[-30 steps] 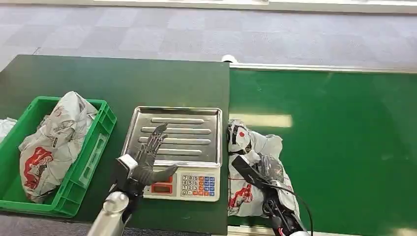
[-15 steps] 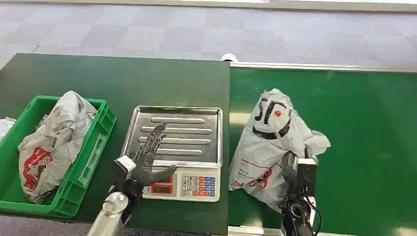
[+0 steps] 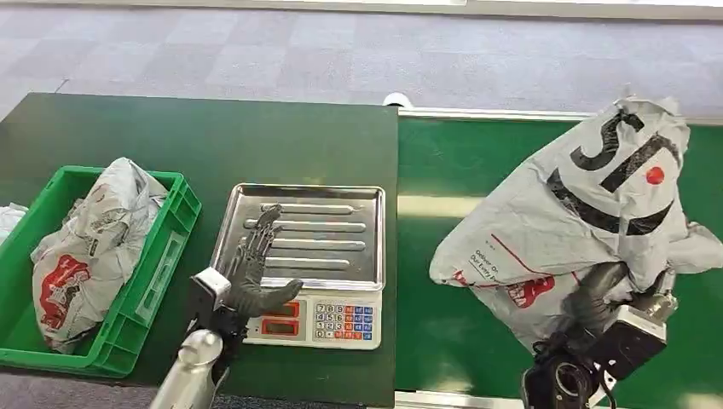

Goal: Moved the parcel from conveyor to table for the left to box.

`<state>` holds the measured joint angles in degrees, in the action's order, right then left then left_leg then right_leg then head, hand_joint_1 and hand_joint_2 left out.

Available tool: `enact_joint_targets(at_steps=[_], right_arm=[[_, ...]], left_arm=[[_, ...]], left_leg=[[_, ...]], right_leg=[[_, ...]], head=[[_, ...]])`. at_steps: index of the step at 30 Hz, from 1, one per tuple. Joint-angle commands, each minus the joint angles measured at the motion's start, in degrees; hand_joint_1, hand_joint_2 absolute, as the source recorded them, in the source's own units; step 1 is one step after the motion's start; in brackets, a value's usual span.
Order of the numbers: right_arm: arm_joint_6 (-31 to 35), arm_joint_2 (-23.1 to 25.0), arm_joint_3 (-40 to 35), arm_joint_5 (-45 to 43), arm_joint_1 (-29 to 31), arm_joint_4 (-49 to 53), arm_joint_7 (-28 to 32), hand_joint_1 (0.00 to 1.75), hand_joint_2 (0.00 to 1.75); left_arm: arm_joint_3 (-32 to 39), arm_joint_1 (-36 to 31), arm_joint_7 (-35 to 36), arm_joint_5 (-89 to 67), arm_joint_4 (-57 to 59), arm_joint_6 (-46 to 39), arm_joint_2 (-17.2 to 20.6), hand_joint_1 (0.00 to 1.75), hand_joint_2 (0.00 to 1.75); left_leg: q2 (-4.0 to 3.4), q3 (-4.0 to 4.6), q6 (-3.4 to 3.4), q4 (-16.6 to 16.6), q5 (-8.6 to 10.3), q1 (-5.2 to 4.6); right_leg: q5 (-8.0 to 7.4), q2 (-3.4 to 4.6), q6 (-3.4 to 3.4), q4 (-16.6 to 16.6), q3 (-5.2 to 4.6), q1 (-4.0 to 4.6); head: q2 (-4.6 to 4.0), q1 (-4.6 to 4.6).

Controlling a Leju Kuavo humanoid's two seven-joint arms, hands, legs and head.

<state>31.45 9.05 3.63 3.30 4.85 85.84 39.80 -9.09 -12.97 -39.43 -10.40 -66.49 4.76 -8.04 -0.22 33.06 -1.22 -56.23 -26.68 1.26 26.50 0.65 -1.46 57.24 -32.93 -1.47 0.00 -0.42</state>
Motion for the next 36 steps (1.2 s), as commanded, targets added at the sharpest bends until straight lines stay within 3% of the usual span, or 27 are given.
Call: enact_joint_targets(at_steps=[1, 7, 10, 14, 17, 21, 25, 33, 36], right_arm=[[0.44, -0.18, 0.15, -0.29, -0.58, 4.63, 0.2, 1.75, 1.75], [6.52, -4.39, -7.28, 3.45, 0.05, 7.95, 0.2, 1.75, 1.75], [8.55, -7.47, -13.02, 10.4, 2.44, 6.67, 0.2, 1.75, 1.75], [8.46, -11.19, -21.27, 21.72, 9.25, -0.94, 0.2, 1.75, 1.75], [7.65, -11.44, -23.75, 28.04, 14.0, -6.72, 0.2, 1.75, 1.75], [7.42, -11.56, -24.22, 28.54, 14.7, -7.46, 0.2, 1.75, 1.75], [7.42, -11.56, -24.22, 28.54, 14.7, -7.46, 0.2, 1.75, 1.75], [7.42, -11.56, -24.22, 28.54, 14.7, -7.46, 0.2, 1.75, 1.75], [6.94, -12.3, -26.93, 31.31, 18.19, -11.09, 0.2, 1.75, 1.75]], left_arm=[[0.07, -1.17, -0.17, 0.34, 1.45, -0.17, 0.05, 0.0, 1.75], [-1.15, 1.46, -0.57, 6.17, -10.37, -8.67, 1.23, 0.0, 1.75], [-0.18, 2.69, -0.57, 9.17, -15.88, -10.44, 1.07, 0.0, 1.75], [2.98, 2.97, -0.57, 10.82, -22.9, -15.24, -0.55, 0.0, 1.75], [5.58, 2.33, -0.57, 12.07, -24.68, -16.48, -2.13, 0.0, 1.75], [5.82, 2.36, -0.57, 12.04, -24.66, -16.7, -2.27, 0.0, 1.75], [5.82, 2.36, -0.57, 12.04, -24.66, -16.7, -2.27, 0.0, 1.75], [5.82, 2.36, -0.57, 12.04, -24.66, -16.7, -2.27, 0.0, 1.75], [5.87, 2.15, -0.57, 11.7, -24.8, -17.81, -2.6, 0.0, 1.75]], left_leg=[[0.1, -0.02, 0.08, 0.04, 0.02, -0.01], [-0.02, 0.06, 0.09, -0.04, -0.01, 0.0], [-0.17, 0.06, 0.08, -0.06, -0.04, 0.0], [-0.34, 0.04, 0.12, -0.05, -0.04, -0.01], [-0.39, 0.05, 0.11, -0.06, -0.01, 0.03], [-0.44, -0.01, 0.11, 0.06, 0.02, 0.0], [0.1, -0.04, 0.09, 0.04, 0.05, 0.01], [0.13, -0.09, 0.14, 0.08, 0.05, -0.02], [0.07, 0.04, 0.07, 0.01, 0.03, 0.0]], right_leg=[[0.01, -0.14, 0.12, -0.02, 0.05, 0.02], [0.0, -0.03, 0.14, 0.04, -0.07, 0.04], [-0.02, 0.13, 0.1, 0.05, -0.1, 0.03], [-0.07, 0.27, 0.14, 0.05, -0.11, 0.03], [-0.14, 0.34, 0.12, 0.02, -0.13, 0.06], [-0.18, 0.32, 0.13, -0.04, -0.04, 0.03], [-0.06, -0.15, 0.13, -0.04, 0.08, 0.04], [-0.05, -0.2, 0.18, -0.07, 0.16, 0.04], [-0.06, -0.1, 0.07, 0.0, 0.02, 0.02]], head=[[0.0, 0.0], [0.0, 0.0], [0.0, -0.02], [0.0, 0.02], [0.0, 0.02], [0.0, 0.0], [0.0, 0.0], [0.0, 0.0], [0.0, 0.0]])
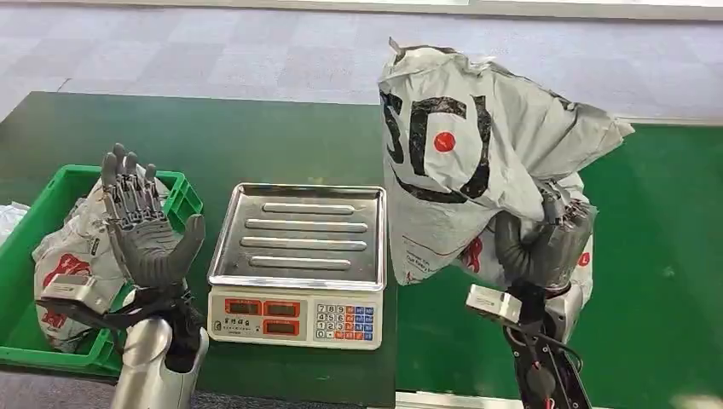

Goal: Moved the parcel from conveyor to table for the left to box.

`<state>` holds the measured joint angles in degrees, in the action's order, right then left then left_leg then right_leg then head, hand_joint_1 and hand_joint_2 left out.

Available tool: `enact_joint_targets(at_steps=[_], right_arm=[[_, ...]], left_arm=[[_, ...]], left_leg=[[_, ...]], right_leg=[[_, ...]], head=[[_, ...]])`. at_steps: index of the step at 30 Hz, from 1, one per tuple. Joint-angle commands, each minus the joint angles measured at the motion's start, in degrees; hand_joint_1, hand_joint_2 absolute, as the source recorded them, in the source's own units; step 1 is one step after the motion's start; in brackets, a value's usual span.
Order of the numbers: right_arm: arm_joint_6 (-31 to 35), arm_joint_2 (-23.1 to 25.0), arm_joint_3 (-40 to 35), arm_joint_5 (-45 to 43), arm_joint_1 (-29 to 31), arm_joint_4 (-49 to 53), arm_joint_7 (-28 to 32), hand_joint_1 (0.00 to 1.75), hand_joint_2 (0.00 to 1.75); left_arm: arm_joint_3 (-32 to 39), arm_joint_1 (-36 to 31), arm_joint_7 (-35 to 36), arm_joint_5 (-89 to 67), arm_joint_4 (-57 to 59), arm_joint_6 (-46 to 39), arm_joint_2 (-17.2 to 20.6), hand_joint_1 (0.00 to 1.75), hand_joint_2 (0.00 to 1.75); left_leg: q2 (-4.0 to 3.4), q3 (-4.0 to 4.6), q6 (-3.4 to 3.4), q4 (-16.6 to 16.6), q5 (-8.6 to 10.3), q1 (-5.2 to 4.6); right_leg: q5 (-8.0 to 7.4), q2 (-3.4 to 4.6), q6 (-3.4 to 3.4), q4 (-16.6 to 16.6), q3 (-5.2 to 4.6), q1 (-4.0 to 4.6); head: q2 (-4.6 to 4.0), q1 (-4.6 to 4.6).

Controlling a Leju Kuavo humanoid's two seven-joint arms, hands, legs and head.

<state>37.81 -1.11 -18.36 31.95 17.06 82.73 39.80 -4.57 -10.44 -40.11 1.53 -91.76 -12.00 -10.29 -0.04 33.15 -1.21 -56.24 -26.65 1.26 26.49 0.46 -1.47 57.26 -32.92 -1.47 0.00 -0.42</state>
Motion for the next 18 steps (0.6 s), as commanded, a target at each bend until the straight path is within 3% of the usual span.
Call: enact_joint_targets(at_steps=[1, 7, 9, 10, 14, 18], right_arm=[[0.54, -1.95, -6.2, 4.18, 7.66, -9.6, 0.2, 1.75, 1.75], [1.36, -1.0, -8.54, 8.96, 10.65, -12.95, -0.56, 1.75, 1.75], [2.19, -0.17, -7.32, 20.84, 12.47, -14.17, -3.0, 1.75, 1.75], [1.75, 0.45, -7.63, 20.87, 14.8, -16.93, -3.89, 1.75, 1.75], [-2.01, 1.59, -8.99, 18.06, 22.48, -25.74, -6.1, 1.75, 1.75], [-11.68, 2.42, -15.12, 25.23, 30.45, -37.7, -10.61, 1.75, 1.75]], left_arm=[[1.48, -0.43, 0.11, -0.19, -0.08, -1.61, -0.51, 0.0, 1.75], [1.81, -0.6, 0.11, 0.11, -0.19, -2.15, -0.61, 0.0, 1.75], [1.65, -0.93, 0.11, 0.04, 0.88, -2.11, -0.44, 0.0, 1.75], [1.63, -1.1, 0.11, 0.16, 1.29, -2.29, -0.33, 0.0, 1.75], [0.39, -1.6, 0.11, 0.11, 2.59, -1.76, 0.39, 0.0, 1.75], [-1.55, -1.19, 0.11, -0.1, 2.92, -1.45, 1.0, 0.0, 1.75]], left_leg=[[-0.17, -0.08, 0.1, 0.03, 0.01, -0.02], [-0.09, -0.09, 0.05, 0.02, 0.01, 0.01], [-0.1, -0.12, 0.09, 0.06, 0.03, -0.03], [-0.14, -0.06, 0.07, 0.0, 0.01, -0.02], [-0.4, -0.07, 0.08, 0.01, 0.01, -0.06], [-0.29, -0.11, 0.1, 0.05, 0.08, -0.03]], right_leg=[[-0.07, 0.12, 0.12, -0.03, 0.02, 0.02], [-0.03, 0.05, 0.09, -0.03, 0.04, 0.03], [-0.03, 0.04, 0.12, -0.03, 0.06, 0.0], [-0.04, 0.1, 0.09, 0.01, 0.0, 0.0], [-0.09, 0.35, 0.13, 0.07, -0.08, -0.02], [-0.13, 0.23, 0.17, 0.0, -0.02, 0.01]], head=[[0.0, 0.0], [0.0, 0.02], [0.0, 0.0], [0.0, 0.0], [0.0, -0.02], [0.0, 0.0]])
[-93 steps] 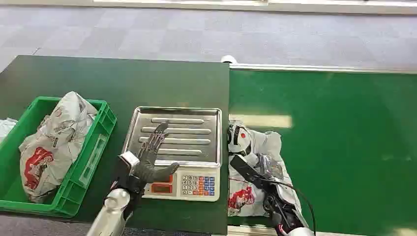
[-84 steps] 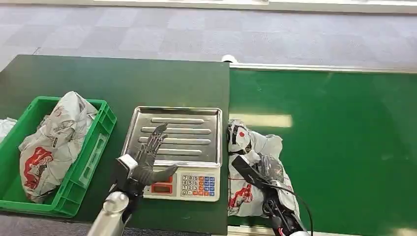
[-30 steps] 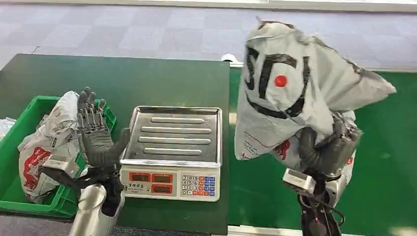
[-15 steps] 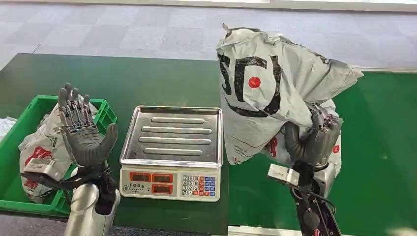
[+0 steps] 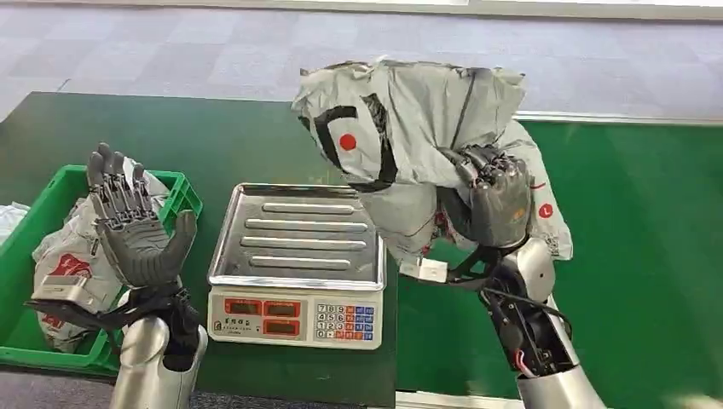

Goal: Moved the parcel from conveyor to table for the left to box.

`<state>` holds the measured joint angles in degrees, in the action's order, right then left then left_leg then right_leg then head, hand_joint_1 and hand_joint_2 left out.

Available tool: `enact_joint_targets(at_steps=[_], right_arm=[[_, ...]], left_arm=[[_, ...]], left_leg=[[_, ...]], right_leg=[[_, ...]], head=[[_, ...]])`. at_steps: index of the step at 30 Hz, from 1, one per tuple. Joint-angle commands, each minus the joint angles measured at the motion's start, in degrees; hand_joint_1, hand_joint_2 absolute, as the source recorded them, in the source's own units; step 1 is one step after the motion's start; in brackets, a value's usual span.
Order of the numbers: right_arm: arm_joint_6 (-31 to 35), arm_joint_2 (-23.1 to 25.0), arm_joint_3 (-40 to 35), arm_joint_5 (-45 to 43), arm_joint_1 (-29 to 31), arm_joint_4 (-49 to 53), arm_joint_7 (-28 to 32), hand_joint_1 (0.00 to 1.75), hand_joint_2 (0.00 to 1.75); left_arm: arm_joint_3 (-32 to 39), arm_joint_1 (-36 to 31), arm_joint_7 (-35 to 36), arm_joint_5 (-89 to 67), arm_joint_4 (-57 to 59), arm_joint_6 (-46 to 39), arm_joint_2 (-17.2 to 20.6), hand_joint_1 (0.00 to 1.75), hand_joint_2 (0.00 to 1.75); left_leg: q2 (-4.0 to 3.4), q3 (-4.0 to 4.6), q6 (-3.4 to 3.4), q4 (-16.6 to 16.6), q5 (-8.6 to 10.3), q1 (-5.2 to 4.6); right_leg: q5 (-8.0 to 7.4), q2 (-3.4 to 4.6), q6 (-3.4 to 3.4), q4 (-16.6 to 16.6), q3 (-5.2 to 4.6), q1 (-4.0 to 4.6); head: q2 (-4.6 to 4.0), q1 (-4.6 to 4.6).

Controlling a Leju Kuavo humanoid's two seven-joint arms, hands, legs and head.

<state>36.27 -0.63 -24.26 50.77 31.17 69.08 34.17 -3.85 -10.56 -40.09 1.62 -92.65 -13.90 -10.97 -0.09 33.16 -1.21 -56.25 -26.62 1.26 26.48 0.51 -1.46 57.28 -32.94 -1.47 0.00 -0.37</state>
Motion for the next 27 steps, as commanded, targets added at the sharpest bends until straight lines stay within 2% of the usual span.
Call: enact_joint_targets(at_steps=[1, 2, 3, 6, 10, 15, 16, 21, 27], right_arm=[[-12.53, 2.38, -10.68, 7.59, 18.02, -26.1, -5.17, 1.75, 1.75], [-20.63, 3.77, -16.76, 10.48, 22.47, -32.55, -1.85, 1.75, 1.75], [-21.45, 5.85, -17.57, 10.18, 23.12, -34.14, -1.99, 1.75, 1.75], [-21.43, 8.65, -17.46, 7.69, 22.77, -36.55, -1.85, 1.75, 1.75], [-21.43, 9.05, -15.75, 3.7, 22.45, -38.69, -2.72, 1.75, 1.75], [-21.66, 9.27, -14.38, 1.24, 22.72, -39.76, -3.16, 1.75, 1.75], [-21.83, 9.54, -13.48, 0.1, 22.66, -40.02, -3.6, 1.75, 1.75], [-31.27, 11.73, -1.08, -17.17, 21.46, -43.35, -4.87, 1.75, 1.75], [-41.14, 11.78, 11.25, -34.6, 21.31, -44.37, -4.3, 1.75, 1.75]], left_arm=[[-2.33, -1.26, 0.09, -0.21, 4.1, 0.6, 1.62, 0.0, 1.75], [-2.84, -1.77, 0.09, -0.31, 5.33, 0.75, 1.75, 0.0, 1.75], [-3.04, -2.15, 0.09, -0.47, 5.71, 0.37, 1.54, 0.0, 1.75], [-3.34, -2.23, 0.09, -0.39, 6.29, 0.25, 1.44, 0.0, 1.75], [-3.51, -2.02, 0.09, -0.14, 6.32, 0.33, 1.32, 0.0, 1.75], [-3.52, -2.46, 0.09, -0.07, 6.62, 0.31, 1.16, 0.0, 1.75], [-3.53, -2.69, 0.09, -0.05, 6.85, 0.29, 1.09, 0.0, 1.75], [-4.07, -2.72, 0.09, -0.06, 7.87, 0.26, 0.72, 0.0, 1.75], [-4.92, -2.83, 0.09, -0.07, 8.89, 0.02, 0.26, 0.0, 1.75]], left_leg=[[-0.27, -0.1, 0.07, 0.02, 0.01, -0.04], [-0.38, -0.15, 0.1, 0.06, 0.01, -0.06], [-0.42, -0.1, 0.07, 0.0, -0.01, -0.05], [-0.43, -0.2, 0.07, 0.08, 0.0, -0.05], [-0.03, -0.18, 0.07, 0.1, 0.04, 0.0], [-0.05, -0.02, 0.05, 0.03, 0.04, -0.01], [-0.01, -0.03, 0.08, 0.04, 0.06, -0.02], [0.08, -0.02, 0.05, 0.03, 0.07, -0.01], [0.15, -0.03, 0.07, 0.01, 0.05, -0.01]], right_leg=[[-0.08, 0.25, 0.11, 0.02, -0.01, -0.01], [-0.12, 0.36, 0.16, 0.01, -0.03, -0.02], [-0.12, 0.37, 0.13, 0.07, -0.08, -0.02], [-0.12, 0.4, 0.2, 0.04, -0.01, 0.0], [-0.02, 0.02, 0.16, -0.02, 0.08, 0.03], [-0.03, 0.06, 0.07, 0.01, -0.01, 0.01], [-0.04, -0.01, 0.11, 0.01, 0.01, 0.02], [-0.03, -0.06, 0.13, 0.01, -0.01, 0.02], [0.0, -0.14, 0.09, -0.02, 0.03, 0.01]], head=[[0.0, -0.02], [0.0, -0.06], [0.0, -0.02], [0.0, -0.04], [0.0, -0.06], [0.0, -0.04], [0.0, -0.02], [0.0, -0.04], [0.0, -0.04]])
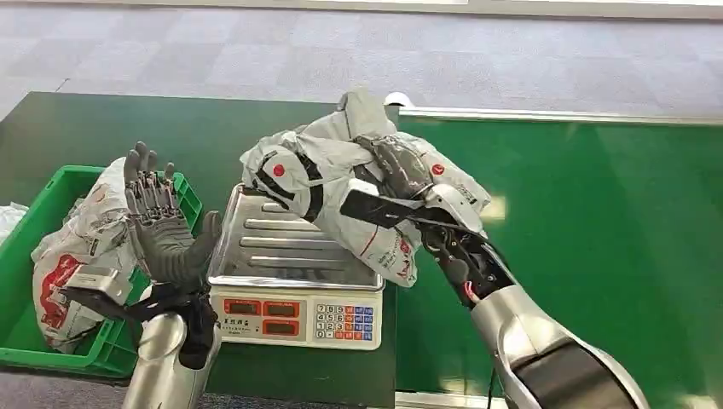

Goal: Moved the parcel from conveyor to table for the left to box.

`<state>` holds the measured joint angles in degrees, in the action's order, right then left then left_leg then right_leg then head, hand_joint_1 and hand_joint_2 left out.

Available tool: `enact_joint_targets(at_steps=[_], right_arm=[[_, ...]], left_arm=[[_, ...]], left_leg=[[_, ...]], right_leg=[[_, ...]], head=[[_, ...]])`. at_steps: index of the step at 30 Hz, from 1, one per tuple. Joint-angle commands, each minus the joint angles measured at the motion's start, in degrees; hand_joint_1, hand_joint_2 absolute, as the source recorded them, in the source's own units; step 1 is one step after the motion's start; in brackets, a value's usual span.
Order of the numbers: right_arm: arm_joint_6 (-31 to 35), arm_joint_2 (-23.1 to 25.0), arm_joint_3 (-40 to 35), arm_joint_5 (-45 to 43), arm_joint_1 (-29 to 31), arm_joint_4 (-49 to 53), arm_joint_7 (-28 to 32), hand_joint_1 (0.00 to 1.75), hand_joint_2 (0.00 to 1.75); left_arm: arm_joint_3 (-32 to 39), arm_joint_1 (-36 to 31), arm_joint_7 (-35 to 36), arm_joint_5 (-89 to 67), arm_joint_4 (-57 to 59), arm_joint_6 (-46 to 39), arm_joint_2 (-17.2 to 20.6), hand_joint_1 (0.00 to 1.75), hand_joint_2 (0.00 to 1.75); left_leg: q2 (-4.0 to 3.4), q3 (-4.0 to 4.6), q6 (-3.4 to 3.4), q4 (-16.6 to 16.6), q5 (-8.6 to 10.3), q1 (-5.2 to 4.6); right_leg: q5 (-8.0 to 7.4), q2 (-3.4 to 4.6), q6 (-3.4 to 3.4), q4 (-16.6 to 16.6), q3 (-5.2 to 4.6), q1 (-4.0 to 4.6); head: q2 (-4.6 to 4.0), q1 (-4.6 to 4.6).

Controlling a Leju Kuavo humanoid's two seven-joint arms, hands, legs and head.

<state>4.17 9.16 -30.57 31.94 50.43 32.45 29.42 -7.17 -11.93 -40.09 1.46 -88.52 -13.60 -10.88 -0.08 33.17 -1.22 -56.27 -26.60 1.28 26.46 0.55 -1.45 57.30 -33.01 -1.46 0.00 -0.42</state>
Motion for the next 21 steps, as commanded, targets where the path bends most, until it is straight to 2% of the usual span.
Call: enact_joint_targets(at_steps=[1, 11, 12, 13, 21], right_arm=[[-9.49, 1.8, 19.14, -17.79, 2.2, -7.38, 0.71, 1.75, 1.75], [-10.84, 1.09, 22.13, -22.34, 2.15, -6.22, 0.86, 1.75, 1.75], [-13.92, -0.44, 22.71, -26.43, 2.23, -6.67, -2.87, 1.75, 1.75], [-14.52, -0.52, 23.14, -27.32, 2.35, -7.02, -3.44, 1.75, 1.75], [-14.52, -0.52, 23.14, -27.32, 2.35, -7.02, -3.44, 1.75, 1.75]], left_arm=[[-1.68, -1.5, 0.09, 0.08, 5.04, -0.18, 0.18, 0.0, 1.75], [-1.96, -1.52, 0.09, 0.15, 5.56, 0.15, 0.24, 0.0, 1.75], [-1.91, -1.85, 0.09, 0.65, 5.91, 0.56, 0.22, 0.0, 1.75], [-1.88, -1.88, 0.09, 0.7, 5.99, 0.66, 0.19, 0.0, 1.75], [-1.88, -1.88, 0.09, 0.7, 5.99, 0.66, 0.19, 0.0, 1.75]], left_leg=[[0.13, -0.07, 0.11, 0.05, 0.02, -0.04], [0.08, -0.06, 0.09, 0.05, 0.03, -0.03], [0.17, 0.03, 0.06, 0.02, 0.05, -0.02], [0.13, -0.02, 0.09, 0.04, 0.05, -0.03], [0.06, 0.0, 0.06, 0.01, 0.02, -0.02]], right_leg=[[0.03, -0.18, 0.11, -0.03, 0.12, -0.01], [0.01, -0.13, 0.13, -0.03, 0.09, 0.01], [0.01, -0.2, 0.09, -0.01, 0.01, 0.0], [0.0, -0.17, 0.1, -0.03, 0.04, 0.0], [0.01, -0.1, 0.09, 0.0, 0.0, 0.01]], head=[[0.0, 0.0], [0.0, 0.0], [0.0, 0.0], [0.0, 0.0], [0.0, 0.0]])
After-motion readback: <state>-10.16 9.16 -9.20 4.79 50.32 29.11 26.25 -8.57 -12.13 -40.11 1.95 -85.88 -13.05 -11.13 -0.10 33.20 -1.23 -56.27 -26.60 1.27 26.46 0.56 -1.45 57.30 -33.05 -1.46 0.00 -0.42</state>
